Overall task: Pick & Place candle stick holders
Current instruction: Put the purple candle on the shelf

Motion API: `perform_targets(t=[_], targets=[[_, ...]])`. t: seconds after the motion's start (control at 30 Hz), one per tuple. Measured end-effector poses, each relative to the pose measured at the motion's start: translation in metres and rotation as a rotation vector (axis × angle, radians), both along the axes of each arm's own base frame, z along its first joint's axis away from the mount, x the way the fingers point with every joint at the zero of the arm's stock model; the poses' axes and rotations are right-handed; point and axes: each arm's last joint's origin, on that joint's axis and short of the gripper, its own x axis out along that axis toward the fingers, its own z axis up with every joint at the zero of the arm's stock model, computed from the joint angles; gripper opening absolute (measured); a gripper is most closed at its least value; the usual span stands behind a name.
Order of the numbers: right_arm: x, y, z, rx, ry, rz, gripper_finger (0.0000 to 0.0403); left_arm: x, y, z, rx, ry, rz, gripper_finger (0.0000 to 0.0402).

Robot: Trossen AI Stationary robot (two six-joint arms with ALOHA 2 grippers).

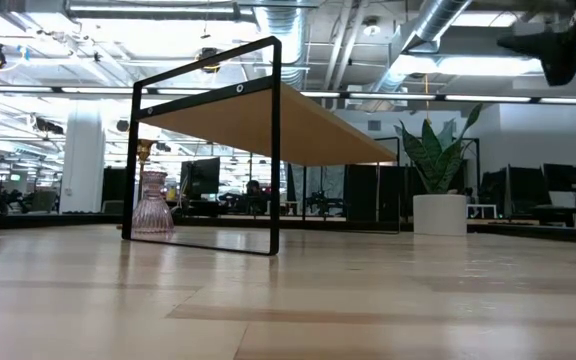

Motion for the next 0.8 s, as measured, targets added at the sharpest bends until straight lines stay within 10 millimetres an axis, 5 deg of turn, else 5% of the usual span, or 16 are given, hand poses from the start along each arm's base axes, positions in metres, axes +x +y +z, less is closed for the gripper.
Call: perform_targets(t=[0.6,0.8], targets=[[0.023,0.026,-0.081,0.057,-0.005,-0.020,0.0286,0.001,-0.001,0.000,-0.013,-0.015,0.002,0.0268],[0.024,0.027,-0.086,0.051,0.010,-0.033,0.0286,0.004,-0.007,-0.011,0.027,-0.012,0.004,0.0268]])
